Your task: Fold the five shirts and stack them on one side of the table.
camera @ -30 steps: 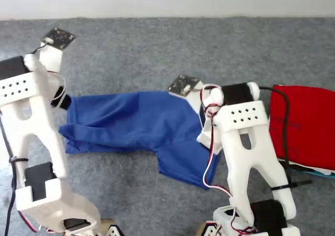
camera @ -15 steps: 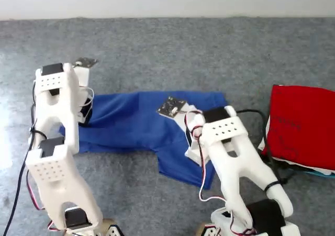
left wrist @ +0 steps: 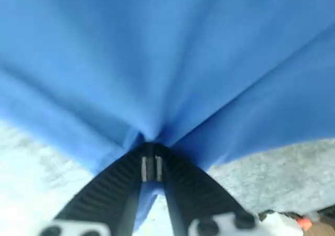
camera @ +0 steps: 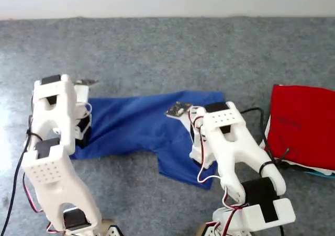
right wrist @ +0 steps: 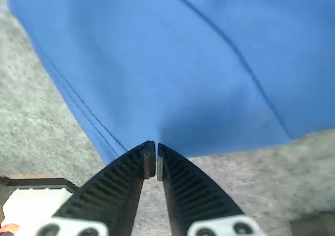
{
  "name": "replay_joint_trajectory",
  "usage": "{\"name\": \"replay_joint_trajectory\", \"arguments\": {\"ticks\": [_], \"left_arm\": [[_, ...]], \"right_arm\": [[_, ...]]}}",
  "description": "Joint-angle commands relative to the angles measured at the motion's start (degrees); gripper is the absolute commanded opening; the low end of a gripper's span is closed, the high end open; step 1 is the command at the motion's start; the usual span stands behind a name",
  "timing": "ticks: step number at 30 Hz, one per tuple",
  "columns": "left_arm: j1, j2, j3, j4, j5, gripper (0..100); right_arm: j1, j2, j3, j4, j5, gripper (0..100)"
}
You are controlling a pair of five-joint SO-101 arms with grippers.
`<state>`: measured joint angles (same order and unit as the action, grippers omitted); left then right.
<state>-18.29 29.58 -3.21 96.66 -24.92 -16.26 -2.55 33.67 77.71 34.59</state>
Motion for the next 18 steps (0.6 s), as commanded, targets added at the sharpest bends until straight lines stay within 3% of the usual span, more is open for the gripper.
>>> {"name": "replay_joint_trajectory", "arguments": {"ticks": [1,8,18], "left_arm": [[-0.44,-9.23,-0.04,-0.79,-0.35,1],[-0.44,-16.18,0.04,-9.14,1.14,2],[-0.70,-0.70,-4.09,-20.57,3.78,2]], "right_arm": [[0.48,0.04,-2.99,0.75,-0.44,0.9],[0.48,0.40,-4.75,-0.66,-0.44,0.9],[0.48,8.22,-4.84,1.45,-0.44,0.9]]}}
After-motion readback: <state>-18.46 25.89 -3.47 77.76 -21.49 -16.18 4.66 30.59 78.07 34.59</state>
